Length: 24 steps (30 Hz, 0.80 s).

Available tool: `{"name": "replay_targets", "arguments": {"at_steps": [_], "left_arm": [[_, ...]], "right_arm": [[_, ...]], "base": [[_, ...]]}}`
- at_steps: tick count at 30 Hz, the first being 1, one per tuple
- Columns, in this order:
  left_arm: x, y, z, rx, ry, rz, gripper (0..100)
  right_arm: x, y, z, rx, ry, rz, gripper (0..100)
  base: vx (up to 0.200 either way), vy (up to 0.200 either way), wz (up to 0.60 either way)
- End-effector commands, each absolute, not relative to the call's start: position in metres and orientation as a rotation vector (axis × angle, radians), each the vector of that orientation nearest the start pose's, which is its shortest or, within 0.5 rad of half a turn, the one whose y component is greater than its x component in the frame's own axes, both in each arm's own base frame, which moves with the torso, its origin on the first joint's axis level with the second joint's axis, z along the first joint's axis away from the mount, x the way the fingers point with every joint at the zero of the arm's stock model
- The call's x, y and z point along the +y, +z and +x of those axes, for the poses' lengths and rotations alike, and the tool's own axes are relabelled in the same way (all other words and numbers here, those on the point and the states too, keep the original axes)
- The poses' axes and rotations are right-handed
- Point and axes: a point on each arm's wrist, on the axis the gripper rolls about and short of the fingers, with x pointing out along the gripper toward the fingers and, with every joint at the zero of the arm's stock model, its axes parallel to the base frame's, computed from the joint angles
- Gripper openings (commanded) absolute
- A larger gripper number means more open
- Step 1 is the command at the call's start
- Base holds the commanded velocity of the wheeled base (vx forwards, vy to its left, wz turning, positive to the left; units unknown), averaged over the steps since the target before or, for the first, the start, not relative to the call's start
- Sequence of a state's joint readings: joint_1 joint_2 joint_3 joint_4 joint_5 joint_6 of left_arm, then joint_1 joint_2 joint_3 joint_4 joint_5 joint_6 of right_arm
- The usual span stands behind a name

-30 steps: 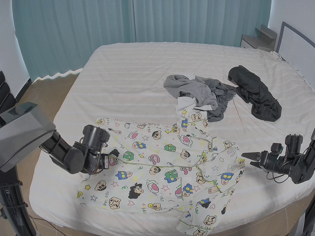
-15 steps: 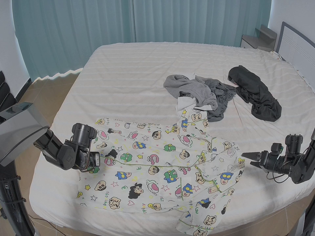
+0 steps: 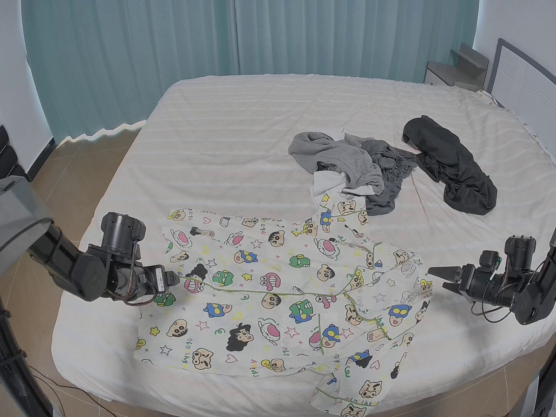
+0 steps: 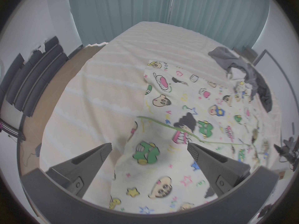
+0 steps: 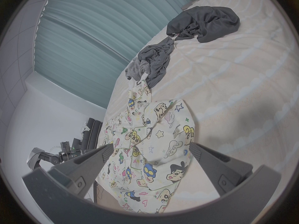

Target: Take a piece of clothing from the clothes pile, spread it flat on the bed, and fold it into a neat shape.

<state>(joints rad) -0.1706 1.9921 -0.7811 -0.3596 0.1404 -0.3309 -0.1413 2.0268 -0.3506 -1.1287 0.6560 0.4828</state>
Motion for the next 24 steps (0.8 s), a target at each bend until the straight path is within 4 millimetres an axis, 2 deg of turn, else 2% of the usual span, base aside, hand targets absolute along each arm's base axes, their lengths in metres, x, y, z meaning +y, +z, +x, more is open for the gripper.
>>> {"name": "replay_targets", "arguments": {"at_steps": [1, 5, 7, 11, 14, 18, 24], "left_arm": [[-0.044, 0.095, 0.275, 0.788, 0.011, -0.268, 100], [-0.042, 0.091, 0.259, 0.816, 0.03, -0.318, 100], [-0.041, 0.089, 0.241, 0.845, 0.036, -0.346, 100], [-0.04, 0.073, 0.205, 0.935, 0.034, -0.323, 100], [-0.038, 0.064, 0.187, 0.987, 0.049, -0.328, 100], [-0.037, 0.06, 0.178, 1.015, 0.055, -0.395, 100], [-0.041, 0.064, 0.169, 0.988, 0.023, -0.504, 100]], "right_arm": [[-0.022, 0.037, 0.269, 0.631, 0.379, 0.675, 100], [-0.009, 0.038, 0.266, 0.638, 0.419, 0.654, 100], [-0.005, 0.042, 0.261, 0.631, 0.433, 0.647, 100], [0.002, 0.046, 0.257, 0.63, 0.456, 0.635, 100], [0.009, 0.046, 0.25, 0.647, 0.454, 0.623, 100], [0.018, 0.046, 0.237, 0.671, 0.464, 0.611, 100], [0.018, 0.041, 0.225, 0.714, 0.455, 0.62, 100]], "base": [[0.0, 0.0, 0.0], [0.0, 0.0, 0.0], [0.0, 0.0, 0.0], [0.0, 0.0, 0.0], [0.0, 0.0, 0.0], [0.0, 0.0, 0.0], [0.0, 0.0, 0.0]]}}
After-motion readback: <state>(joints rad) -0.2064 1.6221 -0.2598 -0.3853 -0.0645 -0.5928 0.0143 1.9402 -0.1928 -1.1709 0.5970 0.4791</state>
